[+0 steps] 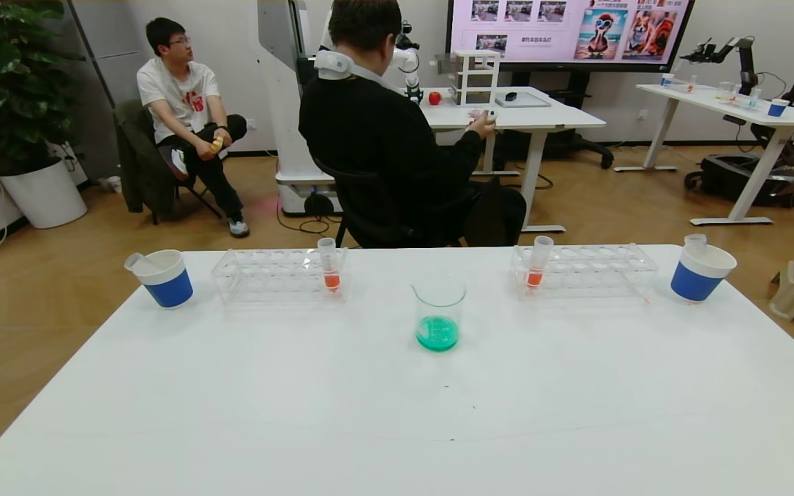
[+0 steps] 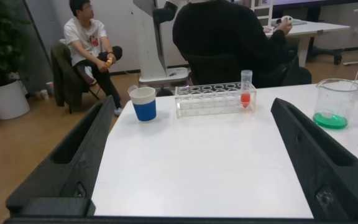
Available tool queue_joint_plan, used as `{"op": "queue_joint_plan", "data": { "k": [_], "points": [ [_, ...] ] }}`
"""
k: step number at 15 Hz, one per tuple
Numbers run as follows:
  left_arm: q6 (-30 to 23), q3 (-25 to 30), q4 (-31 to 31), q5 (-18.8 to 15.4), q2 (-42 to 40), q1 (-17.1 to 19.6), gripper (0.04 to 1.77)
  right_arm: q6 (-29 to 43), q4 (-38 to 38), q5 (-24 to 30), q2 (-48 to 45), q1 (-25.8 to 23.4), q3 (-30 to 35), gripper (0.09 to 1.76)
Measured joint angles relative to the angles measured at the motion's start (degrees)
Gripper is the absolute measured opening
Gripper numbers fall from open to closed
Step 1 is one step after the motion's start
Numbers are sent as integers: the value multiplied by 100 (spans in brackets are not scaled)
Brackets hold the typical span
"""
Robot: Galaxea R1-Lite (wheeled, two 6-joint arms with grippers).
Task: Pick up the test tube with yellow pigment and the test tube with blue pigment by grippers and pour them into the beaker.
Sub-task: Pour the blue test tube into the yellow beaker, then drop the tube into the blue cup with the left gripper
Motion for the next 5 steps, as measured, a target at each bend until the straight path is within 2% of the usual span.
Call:
{"op": "queue_joint_plan", "data": {
  "k": [2, 3, 4, 5],
  "points": [
    [-10, 883, -174, -56, -135, 15, 175, 113, 0, -30, 0, 0, 0, 174],
    [-84, 1173, 174, -134, -174, 15, 175, 183, -6, -56, 0, 0, 0, 174],
    [-128, 1268, 395, -230, -193, 12, 175, 190, -9, -59, 0, 0, 0, 174],
    [-113, 1313, 336, -273, -204, 11, 175, 185, -6, -56, 0, 0, 0, 174]
  ]
}}
